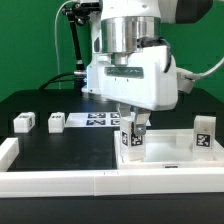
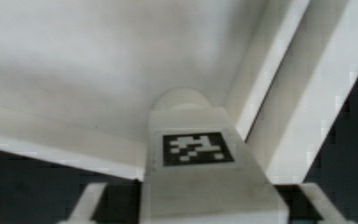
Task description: Assemble square table
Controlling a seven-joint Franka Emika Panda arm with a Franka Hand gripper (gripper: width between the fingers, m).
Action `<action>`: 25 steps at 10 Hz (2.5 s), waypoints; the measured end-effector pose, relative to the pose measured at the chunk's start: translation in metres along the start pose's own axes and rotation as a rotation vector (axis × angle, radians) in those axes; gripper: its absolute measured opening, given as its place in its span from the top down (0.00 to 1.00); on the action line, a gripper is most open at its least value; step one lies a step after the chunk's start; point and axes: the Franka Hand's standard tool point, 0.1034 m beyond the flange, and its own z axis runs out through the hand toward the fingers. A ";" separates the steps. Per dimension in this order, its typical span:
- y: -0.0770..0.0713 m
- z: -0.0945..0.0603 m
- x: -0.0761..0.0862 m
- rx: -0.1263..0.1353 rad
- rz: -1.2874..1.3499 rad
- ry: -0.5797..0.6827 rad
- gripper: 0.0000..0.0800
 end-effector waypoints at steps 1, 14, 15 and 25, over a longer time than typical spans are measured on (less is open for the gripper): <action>0.000 0.000 -0.001 0.000 -0.037 -0.001 0.40; 0.001 0.000 -0.001 -0.007 -1.213 -0.002 0.19; 0.002 0.001 0.001 -0.009 -1.301 -0.006 0.19; 0.001 -0.001 0.002 -0.033 -1.555 0.005 0.64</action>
Offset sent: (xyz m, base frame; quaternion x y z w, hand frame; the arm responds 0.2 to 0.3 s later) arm 0.0010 0.0090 0.0033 0.0093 -0.0179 -0.1809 0.9833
